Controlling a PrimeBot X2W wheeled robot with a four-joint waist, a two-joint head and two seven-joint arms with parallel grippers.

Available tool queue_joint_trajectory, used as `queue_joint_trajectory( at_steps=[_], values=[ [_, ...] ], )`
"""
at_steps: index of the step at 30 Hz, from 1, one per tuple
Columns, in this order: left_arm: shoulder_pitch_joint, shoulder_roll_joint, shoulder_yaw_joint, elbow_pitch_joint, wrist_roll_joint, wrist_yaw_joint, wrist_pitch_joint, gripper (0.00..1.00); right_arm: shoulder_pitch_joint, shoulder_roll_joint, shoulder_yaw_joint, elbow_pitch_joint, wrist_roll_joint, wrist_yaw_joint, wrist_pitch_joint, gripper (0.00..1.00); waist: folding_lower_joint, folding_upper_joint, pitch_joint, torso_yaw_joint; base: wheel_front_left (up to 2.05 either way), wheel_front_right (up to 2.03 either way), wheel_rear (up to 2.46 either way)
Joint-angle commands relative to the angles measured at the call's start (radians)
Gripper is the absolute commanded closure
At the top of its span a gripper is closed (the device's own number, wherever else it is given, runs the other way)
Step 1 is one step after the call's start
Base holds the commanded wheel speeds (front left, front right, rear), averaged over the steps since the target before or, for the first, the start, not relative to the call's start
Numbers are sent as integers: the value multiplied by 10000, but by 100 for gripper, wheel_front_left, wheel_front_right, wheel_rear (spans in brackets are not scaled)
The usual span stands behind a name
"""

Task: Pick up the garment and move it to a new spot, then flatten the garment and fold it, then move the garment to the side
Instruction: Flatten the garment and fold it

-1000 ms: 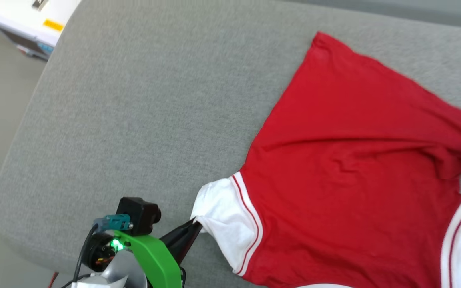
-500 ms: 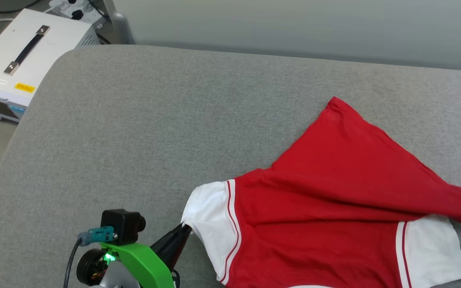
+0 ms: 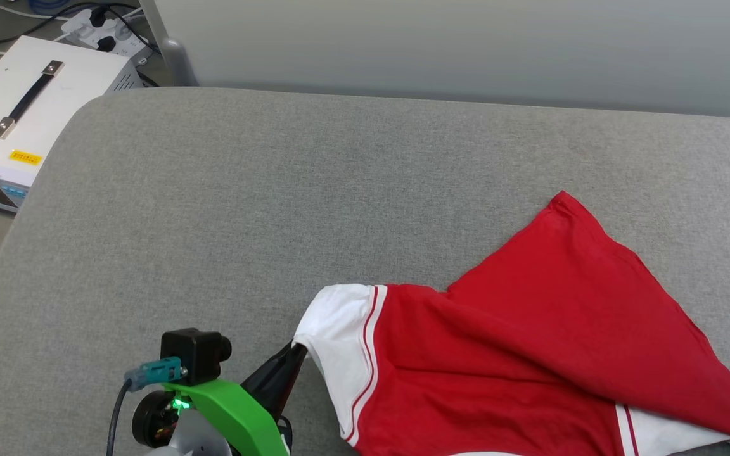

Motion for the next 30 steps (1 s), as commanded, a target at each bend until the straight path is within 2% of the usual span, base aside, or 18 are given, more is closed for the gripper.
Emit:
queue_joint_trajectory(
  at_steps=[1,2,3,7,12,17,20,25,30],
  values=[
    [-102,-53,41,44,4,-52,-84,100,102,39,30,84,-63,-7,-77,100,1,0,-1,22,0,0,0],
    [-125,-60,35,49,18,-61,-83,100,62,36,57,87,-71,-7,-156,92,1,0,0,35,0,0,0],
    [-152,-67,29,40,34,-65,-77,100,6,13,115,88,-53,-7,-206,0,1,0,5,50,0,0,0],
    [-214,-60,-14,-65,98,-64,-40,100,-313,-222,428,-210,396,-7,-1,0,1,0,48,135,0,0,0],
    [-372,-64,-108,-321,296,-21,27,100,-1053,-639,742,-1185,898,-7,636,0,1,0,290,373,0,0,0],
    [-622,-170,-228,-604,497,-39,107,100,-2098,-901,1297,-2129,846,-7,1478,0,1,0,691,810,0,0,0],
    [-760,-210,-251,-758,608,-29,118,100,-2964,-829,1694,-2354,767,-7,1876,0,1,0,1021,1103,0,0,0],
    [-1024,-331,-369,-965,802,-64,201,100,-4190,-902,2358,-1882,344,-7,2283,0,1,0,1626,1626,0,0,0],
    [-1256,-491,-416,-1041,929,-128,180,100,-5330,-1019,2738,-572,-89,-7,2172,0,1,0,2218,2150,0,0,0]
  ],
)
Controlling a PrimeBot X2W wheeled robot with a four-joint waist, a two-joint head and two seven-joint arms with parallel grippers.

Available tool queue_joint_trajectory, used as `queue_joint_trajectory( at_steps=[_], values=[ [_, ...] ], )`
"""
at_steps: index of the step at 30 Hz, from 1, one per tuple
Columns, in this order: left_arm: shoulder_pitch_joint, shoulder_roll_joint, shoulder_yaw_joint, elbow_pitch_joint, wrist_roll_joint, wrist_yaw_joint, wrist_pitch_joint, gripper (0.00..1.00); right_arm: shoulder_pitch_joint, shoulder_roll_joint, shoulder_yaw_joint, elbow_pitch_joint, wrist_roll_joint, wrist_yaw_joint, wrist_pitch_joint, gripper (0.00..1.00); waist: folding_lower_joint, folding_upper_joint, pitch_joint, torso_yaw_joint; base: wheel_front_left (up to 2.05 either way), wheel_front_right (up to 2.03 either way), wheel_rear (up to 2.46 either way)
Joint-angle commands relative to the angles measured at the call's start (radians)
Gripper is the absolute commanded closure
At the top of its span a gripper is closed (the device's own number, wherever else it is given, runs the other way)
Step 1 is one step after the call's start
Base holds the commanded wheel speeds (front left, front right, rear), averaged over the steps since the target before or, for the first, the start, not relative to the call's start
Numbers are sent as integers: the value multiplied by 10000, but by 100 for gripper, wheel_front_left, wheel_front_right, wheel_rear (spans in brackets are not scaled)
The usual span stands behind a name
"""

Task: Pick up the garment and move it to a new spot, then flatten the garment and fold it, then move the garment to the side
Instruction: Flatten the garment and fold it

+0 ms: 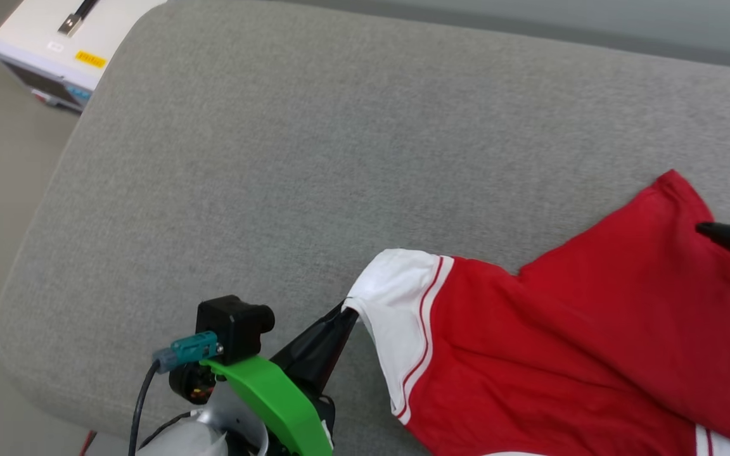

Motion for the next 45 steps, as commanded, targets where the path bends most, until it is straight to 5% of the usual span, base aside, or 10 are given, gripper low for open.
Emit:
queue_joint_trajectory(
  at_steps=[1,20,21,22,45],
  values=[
    [-207,-107,-7,-30,94,-59,-40,100,-306,-99,83,283,-139,-7,-84,0,0,0,700,692,0,0,0],
    [-595,-445,0,247,196,-358,-303,100,-890,-1160,1249,3070,-564,-7,-812,0,0,0,1548,1594,0,0,0],
    [-599,-462,0,261,193,-360,-314,100,-818,-1172,1266,3159,-539,-7,-771,56,0,0,1553,1600,0,0,0],
    [-601,-473,-3,273,191,-363,-321,100,-766,-1186,1291,3206,-522,-7,-763,100,0,0,1556,1601,0,0,0],
    [-356,-10,368,513,-154,-301,-416,100,-1335,-919,666,3730,588,-7,-3873,100,0,0,-112,625,0,0,0]
  ],
)
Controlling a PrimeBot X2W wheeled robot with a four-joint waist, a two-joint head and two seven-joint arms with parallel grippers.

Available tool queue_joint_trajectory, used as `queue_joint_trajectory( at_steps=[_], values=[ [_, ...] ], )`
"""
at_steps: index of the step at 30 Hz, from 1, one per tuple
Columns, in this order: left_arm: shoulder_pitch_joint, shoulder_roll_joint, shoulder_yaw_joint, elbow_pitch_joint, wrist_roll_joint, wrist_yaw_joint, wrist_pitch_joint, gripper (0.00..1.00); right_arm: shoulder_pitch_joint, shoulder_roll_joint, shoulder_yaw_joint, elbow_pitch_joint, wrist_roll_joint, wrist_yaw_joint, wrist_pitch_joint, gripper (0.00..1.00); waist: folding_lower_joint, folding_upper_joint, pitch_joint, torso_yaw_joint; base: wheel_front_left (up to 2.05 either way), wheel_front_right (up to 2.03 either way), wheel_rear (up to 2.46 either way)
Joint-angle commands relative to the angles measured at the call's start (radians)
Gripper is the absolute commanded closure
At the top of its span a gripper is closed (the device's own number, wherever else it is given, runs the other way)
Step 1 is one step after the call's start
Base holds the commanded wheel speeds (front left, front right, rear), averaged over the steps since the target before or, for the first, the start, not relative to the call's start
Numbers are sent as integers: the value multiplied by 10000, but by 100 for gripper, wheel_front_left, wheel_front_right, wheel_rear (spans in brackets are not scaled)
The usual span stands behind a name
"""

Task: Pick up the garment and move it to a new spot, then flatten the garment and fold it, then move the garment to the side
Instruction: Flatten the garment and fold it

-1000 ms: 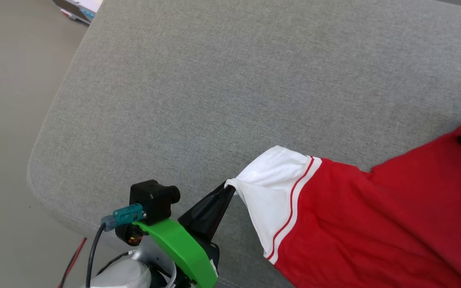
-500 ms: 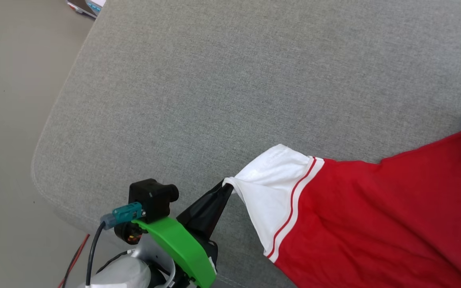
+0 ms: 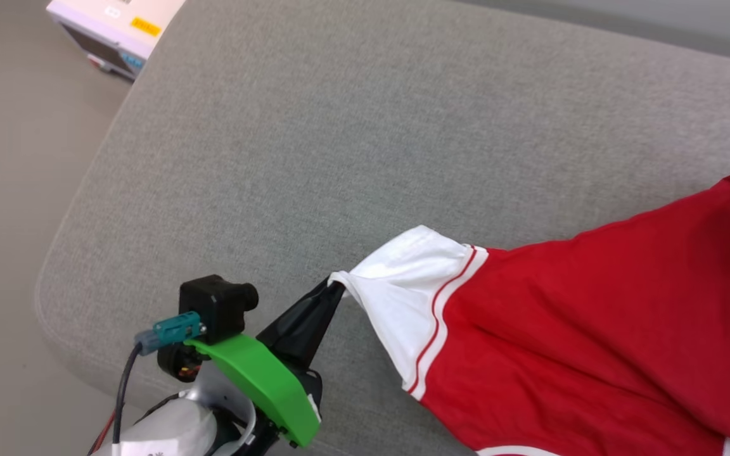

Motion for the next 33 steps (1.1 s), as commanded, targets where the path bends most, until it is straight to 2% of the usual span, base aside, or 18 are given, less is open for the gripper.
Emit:
queue_joint_trajectory(
  at_steps=[1,8,17,33],
  values=[
    [49,132,104,-52,-123,57,-74,100,-168,-13,-4,1,126,-7,-164,100,-1,0,-594,-452,0,0,0],
    [42,711,477,-371,-203,218,15,100,-106,-91,41,-449,532,-7,-642,100,-1,0,-1407,-1138,0,0,0],
    [-723,1742,1257,-969,-139,411,472,100,1,-91,-232,-1919,905,-7,-680,100,-1,0,-2076,-2016,0,0,0],
    [-2822,3136,3306,-1743,-207,698,870,100,-17,533,-695,-4336,1185,-7,-1006,100,-1,0,-2524,-3152,0,0,0]
  ],
)
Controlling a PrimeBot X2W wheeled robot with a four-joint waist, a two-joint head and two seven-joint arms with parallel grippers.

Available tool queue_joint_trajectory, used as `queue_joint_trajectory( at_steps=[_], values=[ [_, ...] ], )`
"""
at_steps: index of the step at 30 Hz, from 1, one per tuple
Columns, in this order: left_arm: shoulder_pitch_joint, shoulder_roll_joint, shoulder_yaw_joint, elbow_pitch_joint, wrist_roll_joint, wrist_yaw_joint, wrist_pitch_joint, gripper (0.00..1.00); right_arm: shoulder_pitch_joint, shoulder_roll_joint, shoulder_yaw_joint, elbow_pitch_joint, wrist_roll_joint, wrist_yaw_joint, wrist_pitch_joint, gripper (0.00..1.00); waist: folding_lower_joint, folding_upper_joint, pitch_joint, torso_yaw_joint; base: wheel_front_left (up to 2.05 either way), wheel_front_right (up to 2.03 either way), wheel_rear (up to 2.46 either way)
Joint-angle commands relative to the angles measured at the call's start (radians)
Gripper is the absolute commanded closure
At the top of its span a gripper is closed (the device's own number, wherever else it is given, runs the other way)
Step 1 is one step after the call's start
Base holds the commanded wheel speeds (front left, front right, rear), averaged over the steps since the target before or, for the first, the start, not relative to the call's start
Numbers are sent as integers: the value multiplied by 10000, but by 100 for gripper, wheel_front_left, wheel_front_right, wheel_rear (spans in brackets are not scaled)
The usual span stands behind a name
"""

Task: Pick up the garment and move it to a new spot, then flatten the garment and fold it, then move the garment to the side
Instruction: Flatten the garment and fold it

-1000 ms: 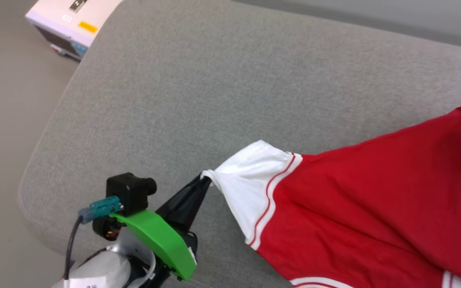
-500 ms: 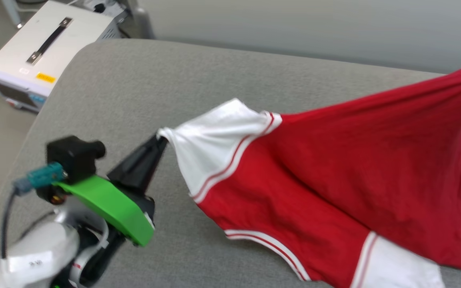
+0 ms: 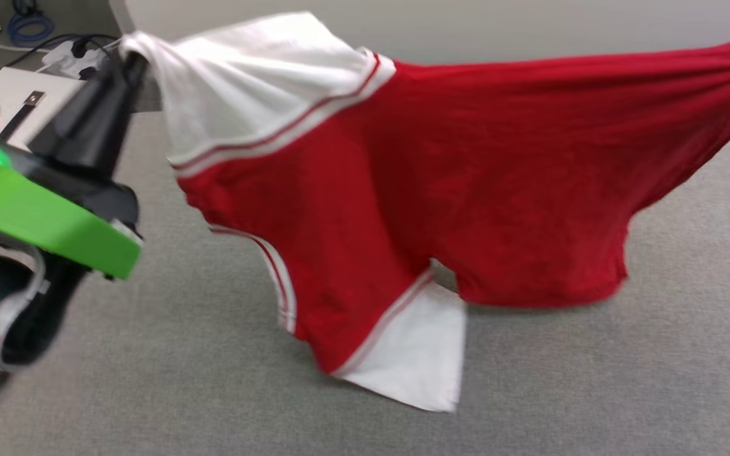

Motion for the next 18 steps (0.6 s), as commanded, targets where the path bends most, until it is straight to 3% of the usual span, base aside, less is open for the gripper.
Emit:
queue_joint_trajectory(
  at_steps=[1,9,18],
  values=[
    [-394,232,157,-15,304,116,6,100,-45,45,-64,-150,74,-7,-108,100,0,-1,-65,-199,0,0,0],
    [-1926,829,453,-78,1020,-54,569,100,-449,255,-285,-841,85,-7,-298,100,0,-1,506,-487,0,0,0],
    [-4098,1314,614,909,1594,-1148,1242,100,-1589,84,-480,-867,-107,-7,-898,100,0,-1,2026,-617,0,0,0]
  ],
)
